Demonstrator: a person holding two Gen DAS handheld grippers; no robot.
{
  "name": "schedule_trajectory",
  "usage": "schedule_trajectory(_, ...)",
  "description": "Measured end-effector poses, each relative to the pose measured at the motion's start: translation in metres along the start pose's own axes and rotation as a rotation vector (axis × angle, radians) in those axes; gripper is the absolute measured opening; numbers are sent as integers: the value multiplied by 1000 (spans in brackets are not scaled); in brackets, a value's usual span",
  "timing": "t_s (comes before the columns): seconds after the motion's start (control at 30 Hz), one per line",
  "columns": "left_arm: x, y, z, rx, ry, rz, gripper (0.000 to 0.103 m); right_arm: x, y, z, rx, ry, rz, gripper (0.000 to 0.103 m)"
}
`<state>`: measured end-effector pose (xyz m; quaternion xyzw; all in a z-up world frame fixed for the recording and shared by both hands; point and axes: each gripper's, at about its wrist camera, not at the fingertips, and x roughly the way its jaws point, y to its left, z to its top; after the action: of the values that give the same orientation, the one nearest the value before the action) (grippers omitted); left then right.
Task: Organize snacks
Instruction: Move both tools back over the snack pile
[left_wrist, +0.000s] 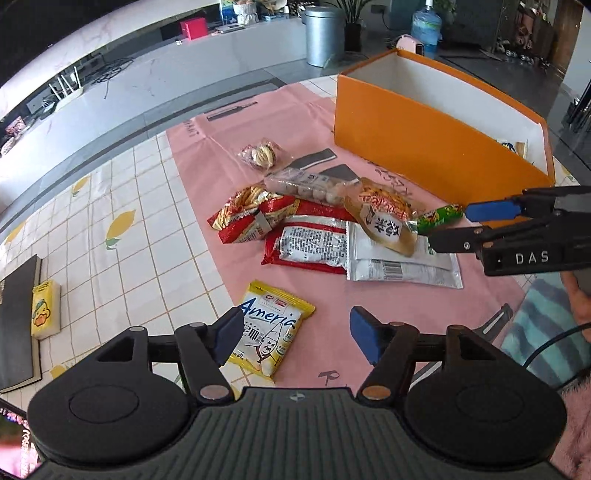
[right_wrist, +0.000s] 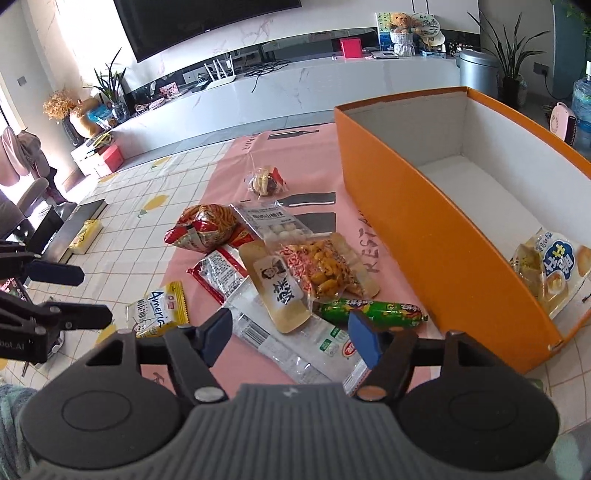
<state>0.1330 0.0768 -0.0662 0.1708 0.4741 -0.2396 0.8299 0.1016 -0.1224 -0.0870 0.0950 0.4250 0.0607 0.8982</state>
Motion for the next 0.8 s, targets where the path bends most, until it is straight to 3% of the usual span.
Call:
schedule_trajectory(0.4,58,35,-9,44,102,-41,79,53,5,25,19,61,-43,88)
schedule_trajectory(0.53,70,39,-9,62,108,-26,79,68,10,28,-16,89,-58,89)
schedule_trajectory(0.7,75,42,-10,51,106,-60,79,65,3,24,-112,106,-84,88)
schedule_trajectory(0.8,78,43,-9,29,110,-68,79,63,-5,24,-200,134,-94,79)
